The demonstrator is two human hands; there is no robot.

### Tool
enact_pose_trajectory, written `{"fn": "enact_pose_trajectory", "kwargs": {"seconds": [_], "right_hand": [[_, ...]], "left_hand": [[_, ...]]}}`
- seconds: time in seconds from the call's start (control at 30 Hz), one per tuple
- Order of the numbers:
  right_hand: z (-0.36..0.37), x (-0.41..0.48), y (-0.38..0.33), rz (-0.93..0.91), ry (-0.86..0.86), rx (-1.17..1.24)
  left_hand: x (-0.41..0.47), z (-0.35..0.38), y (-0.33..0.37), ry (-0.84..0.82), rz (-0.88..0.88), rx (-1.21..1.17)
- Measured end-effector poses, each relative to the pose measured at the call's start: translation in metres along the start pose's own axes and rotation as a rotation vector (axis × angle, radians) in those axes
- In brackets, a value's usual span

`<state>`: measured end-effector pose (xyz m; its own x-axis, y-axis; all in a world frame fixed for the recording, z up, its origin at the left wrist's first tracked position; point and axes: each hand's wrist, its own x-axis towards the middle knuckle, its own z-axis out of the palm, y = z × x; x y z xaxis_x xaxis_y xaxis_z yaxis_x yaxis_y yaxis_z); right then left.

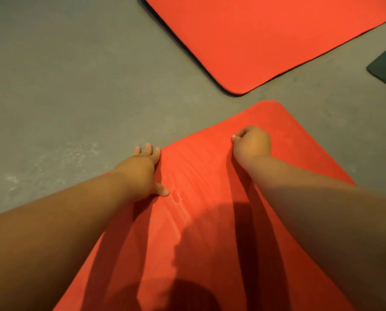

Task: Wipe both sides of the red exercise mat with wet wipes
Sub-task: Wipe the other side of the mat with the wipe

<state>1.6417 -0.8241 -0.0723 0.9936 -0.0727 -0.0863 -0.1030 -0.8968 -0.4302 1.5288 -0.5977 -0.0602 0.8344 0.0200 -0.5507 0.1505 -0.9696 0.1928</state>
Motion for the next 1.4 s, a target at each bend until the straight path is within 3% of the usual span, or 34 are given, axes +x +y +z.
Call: {"fn": "enact_pose_trajectory", "kwargs": {"seconds": [0.07,0.17,0.23,0.4,0.5,0.57,0.63,0.67,0.8,0.87,1.0,1.07,1.13,1.2,1.27,1.4], "right_hand": [[0.018,0.006,-0.021,-0.047,0.001,-0.033],[0.050,-0.034,-0.069,-0.443,-0.201,0.007],[0.053,-0.039,-0.071,-0.574,-0.225,0.005],[0.024,0.044,-0.029,-0.086,-0.008,-0.016],[0.026,0.014,-0.043,-0.283,-0.092,-0.021],[0.027,-0.033,-0.049,-0.574,-0.292,-0.020],[0.023,-0.050,-0.042,-0.714,-0.434,-0.036],[0.018,-0.039,-0.036,-0.661,-0.373,-0.027],[-0.006,0.024,-0.001,-0.150,-0.033,-0.096],[0.000,0.007,-0.006,-0.226,-0.055,-0.128],[0.017,-0.103,-0.026,-0.719,-0.461,-0.114],[0.008,-0.106,-0.020,-0.835,-0.547,-0.167],[-0.003,-0.066,0.001,-0.695,-0.371,-0.187],[-0.021,-0.019,0.033,-0.364,-0.131,-0.188],[-0.028,-0.004,0.055,-0.201,-0.063,-0.218],[-0.018,-0.067,0.041,-0.514,-0.231,-0.197]], "left_hand": [[0.004,-0.001,0.002,-0.018,-0.014,0.024],[0.006,-0.003,0.002,-0.025,-0.023,0.021],[0.006,-0.002,0.002,-0.028,-0.021,0.022],[0.008,-0.003,0.004,-0.035,-0.045,-0.006],[0.006,-0.005,0.005,-0.038,-0.040,-0.010],[0.006,-0.005,0.004,-0.040,-0.042,-0.014],[0.006,-0.006,0.004,-0.042,-0.043,-0.007],[0.007,-0.007,0.004,-0.047,-0.044,-0.004],[0.008,-0.006,0.005,-0.052,-0.061,0.014],[0.008,-0.005,0.005,-0.049,-0.052,0.008],[0.005,-0.004,0.004,-0.030,-0.036,0.013],[0.004,-0.003,0.004,-0.009,-0.026,0.031],[0.000,-0.001,0.005,0.015,0.003,0.077],[-0.009,0.005,0.007,0.020,0.068,0.153],[-0.021,0.013,0.016,-0.035,0.162,0.218],[-0.053,0.022,0.040,-0.206,0.230,0.270]]}}
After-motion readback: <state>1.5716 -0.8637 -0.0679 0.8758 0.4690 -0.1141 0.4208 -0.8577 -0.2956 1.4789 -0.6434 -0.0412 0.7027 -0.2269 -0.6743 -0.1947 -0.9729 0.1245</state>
